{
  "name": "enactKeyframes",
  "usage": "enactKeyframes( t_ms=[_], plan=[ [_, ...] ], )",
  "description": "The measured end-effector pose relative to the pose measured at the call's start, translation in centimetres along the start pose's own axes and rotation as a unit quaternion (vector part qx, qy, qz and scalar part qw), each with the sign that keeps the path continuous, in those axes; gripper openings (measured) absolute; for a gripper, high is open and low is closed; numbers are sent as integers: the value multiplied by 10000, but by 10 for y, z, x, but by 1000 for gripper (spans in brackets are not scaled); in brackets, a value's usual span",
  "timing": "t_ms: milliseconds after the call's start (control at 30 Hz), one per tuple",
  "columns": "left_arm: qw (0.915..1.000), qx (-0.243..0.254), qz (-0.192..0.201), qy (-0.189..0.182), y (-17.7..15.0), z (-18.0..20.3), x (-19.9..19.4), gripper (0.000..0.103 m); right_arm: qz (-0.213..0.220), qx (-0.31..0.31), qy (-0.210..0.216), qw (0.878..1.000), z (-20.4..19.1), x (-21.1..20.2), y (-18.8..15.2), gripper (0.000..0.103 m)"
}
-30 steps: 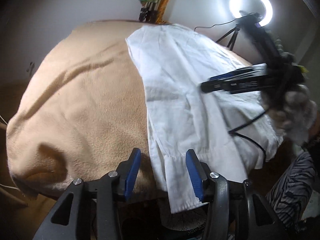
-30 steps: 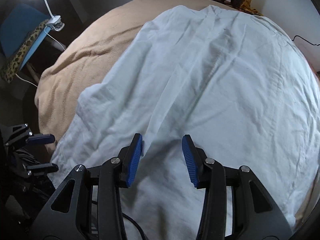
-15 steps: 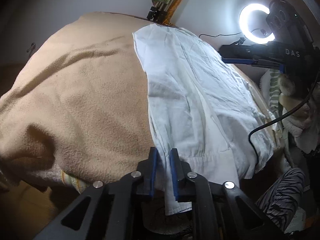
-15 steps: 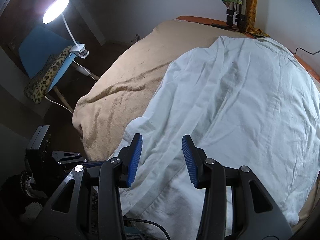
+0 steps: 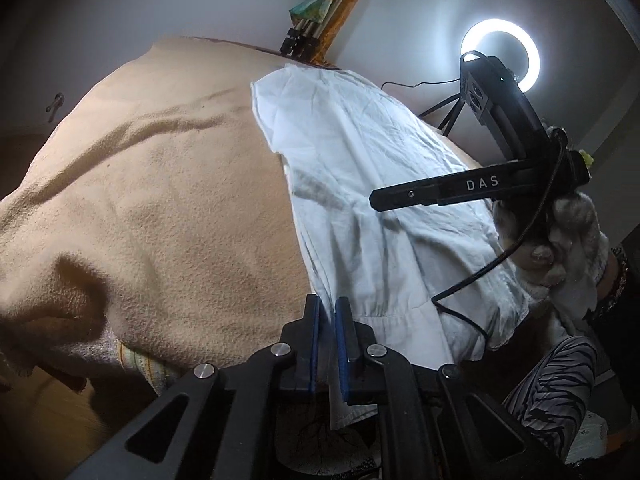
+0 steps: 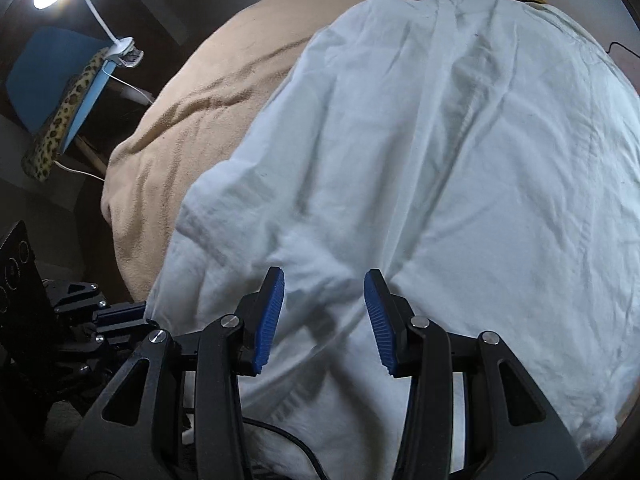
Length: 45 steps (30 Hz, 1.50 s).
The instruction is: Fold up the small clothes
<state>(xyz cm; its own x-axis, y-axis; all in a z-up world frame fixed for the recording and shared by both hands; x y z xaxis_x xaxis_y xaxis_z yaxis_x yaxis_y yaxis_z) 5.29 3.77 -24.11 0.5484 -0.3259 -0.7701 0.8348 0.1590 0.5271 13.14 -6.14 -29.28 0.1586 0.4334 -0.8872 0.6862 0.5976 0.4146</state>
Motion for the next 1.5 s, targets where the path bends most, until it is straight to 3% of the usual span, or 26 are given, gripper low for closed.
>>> enactKeyframes(
  t_ms=[133,200,333,500,733,967,1033,1100,1133,1167,1267,1300,1433,1500],
  plan=[
    [9997,139,145,-153,6,17,-8,4,265,-198,41,9994,-15,-22,29,46],
    [9993,262,216,-176,9,26,-10,4,382,-310,-97,9987,-23,-25,48,58],
    [9986,405,279,-179,12,38,-9,4,253,-431,-255,9984,-39,-7,80,58],
    [9986,448,233,-179,12,43,-4,4,1,-653,-919,9936,-45,26,110,58],
    [9986,483,179,-116,9,45,1,4,-265,-757,-1657,9829,-35,61,132,58],
    [9982,561,201,-75,9,48,2,4,-173,-304,-1758,9838,-7,72,158,58],
    [9981,581,218,-37,7,49,3,4,-76,-285,-1687,9852,-6,70,161,51],
    [9982,562,212,-24,6,48,4,4,-45,-311,-1751,9841,-4,68,162,20],
    [9982,554,206,-5,6,46,4,5,-29,-297,-1769,9838,-2,66,163,12],
    [9983,541,210,23,5,45,5,7,9,-246,-1655,9859,0,63,164,9],
    [9986,466,165,163,2,38,9,42,199,-18,-1350,9906,5,53,163,5],
    [9985,467,107,255,0,37,12,43,272,70,-1227,9920,7,49,162,5],
    [9979,419,-117,478,-6,29,23,42,551,256,-830,9947,12,33,160,5],
    [9985,309,-217,409,-10,27,27,22,694,353,-617,9951,14,24,156,5]
  ],
)
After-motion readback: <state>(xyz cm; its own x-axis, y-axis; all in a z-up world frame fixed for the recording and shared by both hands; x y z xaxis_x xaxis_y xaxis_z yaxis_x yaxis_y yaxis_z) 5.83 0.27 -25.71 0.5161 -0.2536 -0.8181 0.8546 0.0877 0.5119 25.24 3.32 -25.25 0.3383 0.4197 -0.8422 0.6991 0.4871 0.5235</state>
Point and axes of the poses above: each gripper's, at about its wrist camera, not at the fingertips, and x roughly the way its jaws point, z to its right, y to its top, the point moved 9 cm from there along x, roughly the way its jaws point, and after that the axes turned 9 degrees about y, right-handed, at the moved point
